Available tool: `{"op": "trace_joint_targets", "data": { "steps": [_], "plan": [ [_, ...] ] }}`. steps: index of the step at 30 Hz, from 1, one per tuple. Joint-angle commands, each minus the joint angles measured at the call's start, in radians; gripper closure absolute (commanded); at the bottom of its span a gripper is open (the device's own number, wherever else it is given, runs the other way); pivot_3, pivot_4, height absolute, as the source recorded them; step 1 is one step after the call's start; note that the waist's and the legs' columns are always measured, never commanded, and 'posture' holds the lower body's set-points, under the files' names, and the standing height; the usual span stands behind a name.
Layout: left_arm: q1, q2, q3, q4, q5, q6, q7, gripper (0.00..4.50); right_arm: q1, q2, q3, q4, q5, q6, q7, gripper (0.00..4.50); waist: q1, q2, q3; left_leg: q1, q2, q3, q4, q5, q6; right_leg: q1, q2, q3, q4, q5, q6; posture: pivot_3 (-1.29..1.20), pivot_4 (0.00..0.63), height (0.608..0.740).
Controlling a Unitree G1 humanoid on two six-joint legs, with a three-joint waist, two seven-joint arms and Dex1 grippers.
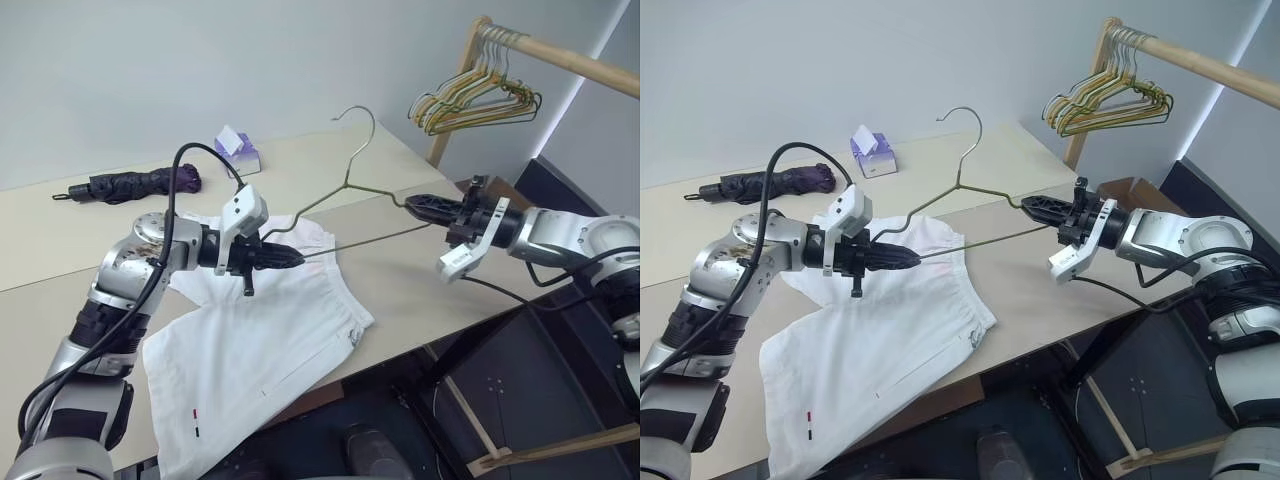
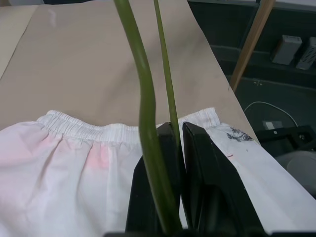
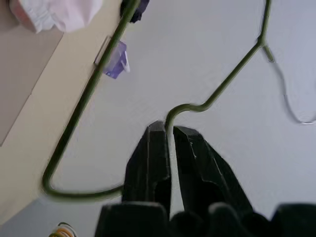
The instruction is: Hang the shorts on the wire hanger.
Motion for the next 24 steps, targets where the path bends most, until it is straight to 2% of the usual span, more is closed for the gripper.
{"op": "trace_joint_targets", "data": {
  "steps": [1,3,5,6,7,8,10,12,15,19,24],
  "plan": [
    [0.005,0.016,0.015,-0.004,0.029,-0.032,0.004,4.5,-0.027,-0.021,-0.025,-0.006,0.078,-0.079,0.022,2.94,-0.004,0.0,0.0,0.0,0.0,0.0,0.0,0.0,0.0,0.0,0.0,0.0,0.0,0.0,0.0,-0.25,0.0,0.74],
    [0.018,0.034,0.004,0.004,0.075,-0.084,0.006,4.5,-0.018,-0.03,-0.028,0.003,0.133,-0.125,0.066,2.3,-0.009,0.0,0.0,0.0,0.0,0.0,0.0,0.0,0.0,0.001,0.0,0.0,0.0,0.0,0.0,-0.25,0.0,0.74],
    [0.048,0.059,-0.011,0.021,0.146,-0.221,-0.006,4.5,0.006,-0.032,-0.015,0.032,0.328,-0.166,0.194,1.65,-0.019,0.0,0.0,0.0,0.0,0.0,0.0,0.0,0.0,0.001,-0.001,0.0,0.0,0.0,0.0,-0.25,0.0,0.74],
    [0.073,0.076,-0.016,0.033,0.187,-0.342,-0.02,4.5,0.055,-0.056,0.024,-0.018,0.593,-0.09,0.385,1.27,-0.021,0.0,0.0,0.001,0.0,0.0,0.0,0.0,0.0,0.001,-0.001,0.0,-0.001,0.0,0.0,-0.25,0.0,0.74],
    [0.088,0.085,-0.019,0.044,0.214,-0.427,-0.03,4.5,0.092,-0.073,0.049,-0.059,0.788,-0.026,0.534,0.98,-0.023,0.0,0.0,0.002,0.0,-0.001,0.0,0.0,0.0,0.003,-0.001,-0.001,-0.001,0.0,0.0,-0.24,0.0,0.74],
    [0.102,0.096,-0.023,0.067,0.241,-0.54,-0.049,4.5,0.144,-0.105,0.064,-0.162,1.036,0.11,0.731,0.65,-0.025,0.0,0.0,0.008,0.002,-0.003,-0.002,-0.001,0.001,0.011,-0.001,-0.003,-0.006,0.0,0.0,-0.24,0.0,0.74],
    [0.11,0.102,-0.025,0.109,0.273,-0.679,-0.07,4.5,0.204,-0.145,0.051,-0.313,1.34,0.318,0.997,0.05,-0.024,0.0,0.0,0.015,0.003,-0.004,-0.005,-0.003,0.004,0.021,-0.002,-0.005,-0.011,0.0,0.0,-0.24,0.0,0.74],
    [0.106,0.078,-0.001,0.144,0.25,-0.742,-0.086,4.5,0.22,-0.155,0.013,-0.418,1.531,0.551,1.19,0.02,-0.023,0.0,0.0,0.016,0.002,-0.003,-0.005,-0.003,0.005,0.023,-0.006,-0.005,-0.011,0.001,0.002,-0.23,0.0,0.74],
    [0.094,0.051,0.018,0.161,0.221,-0.774,-0.101,4.5,0.197,-0.117,-0.024,-0.456,1.585,0.773,1.314,0.02,-0.014,0.0,0.0,0.019,0.001,-0.003,-0.003,-0.004,0.006,0.027,-0.01,-0.005,-0.013,0.003,0.005,-0.23,0.0,0.74],
    [0.092,0.033,0.029,0.15,0.192,-0.799,-0.129,4.5,0.144,-0.042,0.003,-0.417,1.426,0.921,1.414,0.02,0.009,0.0,0.0,0.017,0.001,-0.003,-0.001,-0.004,0.006,0.025,-0.01,-0.006,-0.013,0.003,0.006,-0.21,0.0,0.74],
    [0.087,0.022,0.036,0.144,0.186,-0.79,-0.132,4.5,0.113,0.051,-0.012,-0.406,1.357,1.074,1.504,0.02,0.041,0.0,0.0,0.002,0.0,-0.002,0.004,-0.004,0.006,0.009,-0.008,-0.006,-0.005,0.003,0.006,-0.2,0.0,0.74]
  ]
}}
